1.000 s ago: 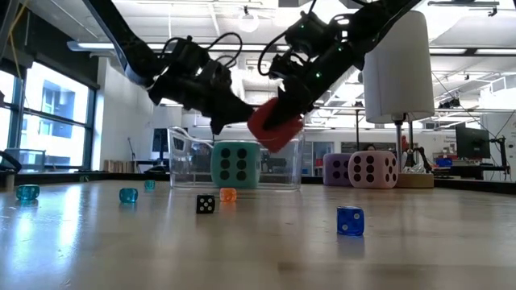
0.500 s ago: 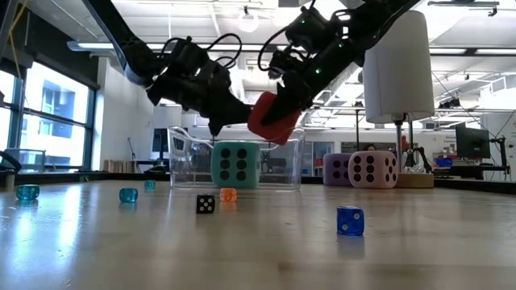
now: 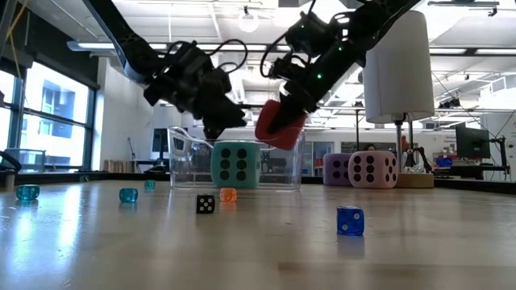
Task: Pick & Place Dice
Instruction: Put the large red dice into the transparent bin
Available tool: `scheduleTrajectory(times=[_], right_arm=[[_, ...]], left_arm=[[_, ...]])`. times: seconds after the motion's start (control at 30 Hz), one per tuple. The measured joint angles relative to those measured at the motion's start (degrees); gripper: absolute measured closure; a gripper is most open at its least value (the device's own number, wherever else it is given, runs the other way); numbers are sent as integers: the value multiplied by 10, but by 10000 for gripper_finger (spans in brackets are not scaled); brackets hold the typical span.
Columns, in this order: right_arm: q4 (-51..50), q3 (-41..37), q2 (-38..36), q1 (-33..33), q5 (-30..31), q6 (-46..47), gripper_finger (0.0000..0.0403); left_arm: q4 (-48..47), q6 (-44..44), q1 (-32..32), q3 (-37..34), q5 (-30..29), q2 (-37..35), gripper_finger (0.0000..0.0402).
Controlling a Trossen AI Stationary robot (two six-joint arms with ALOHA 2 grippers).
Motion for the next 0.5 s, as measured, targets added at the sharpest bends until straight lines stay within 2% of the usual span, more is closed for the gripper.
scheduleTrajectory(times=[0.13,0.33,0.5], right_arm=[[-1,0,0,0,0,0,11],[-2,0,0,0,0,0,11],[-2,-1,1,0,-1,0,11]], left_arm=[[-45,19,0,0,-15,0,292],[-102,75,0,2,-85,-2,292],[-120,110,-5,3,-109,-8,292]])
